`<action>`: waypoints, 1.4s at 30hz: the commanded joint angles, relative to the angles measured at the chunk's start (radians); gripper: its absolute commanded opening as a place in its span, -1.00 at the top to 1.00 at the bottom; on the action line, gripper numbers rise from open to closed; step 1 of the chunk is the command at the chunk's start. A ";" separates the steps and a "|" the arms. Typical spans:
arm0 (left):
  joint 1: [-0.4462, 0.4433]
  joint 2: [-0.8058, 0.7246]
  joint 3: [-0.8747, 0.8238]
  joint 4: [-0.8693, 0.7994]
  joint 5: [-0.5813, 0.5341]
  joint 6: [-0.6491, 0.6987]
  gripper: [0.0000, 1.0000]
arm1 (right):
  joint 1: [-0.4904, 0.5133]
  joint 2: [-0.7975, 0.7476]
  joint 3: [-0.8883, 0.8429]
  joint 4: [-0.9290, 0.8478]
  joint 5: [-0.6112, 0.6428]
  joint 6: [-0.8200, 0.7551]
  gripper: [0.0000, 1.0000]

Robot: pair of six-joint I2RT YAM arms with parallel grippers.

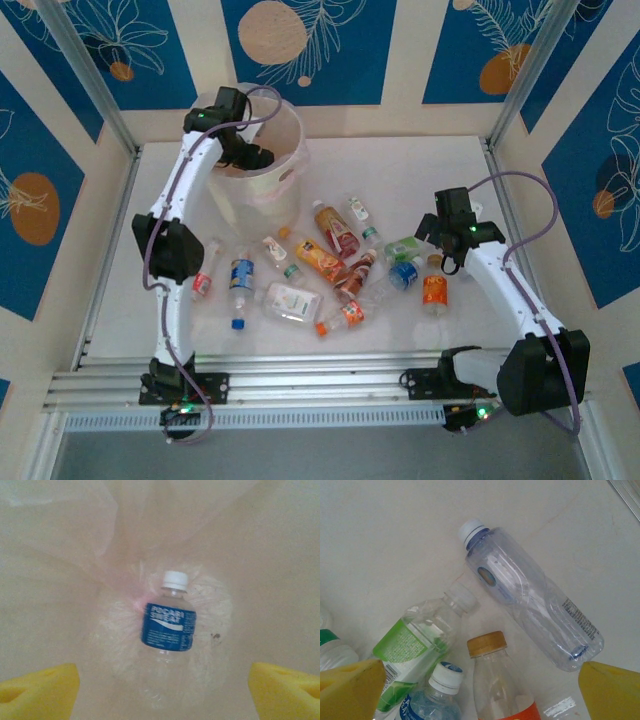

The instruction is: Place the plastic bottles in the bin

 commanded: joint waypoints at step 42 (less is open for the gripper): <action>0.070 -1.046 -1.374 0.339 -0.341 -0.420 -0.99 | 0.023 -0.160 -0.062 0.054 0.009 0.015 -0.99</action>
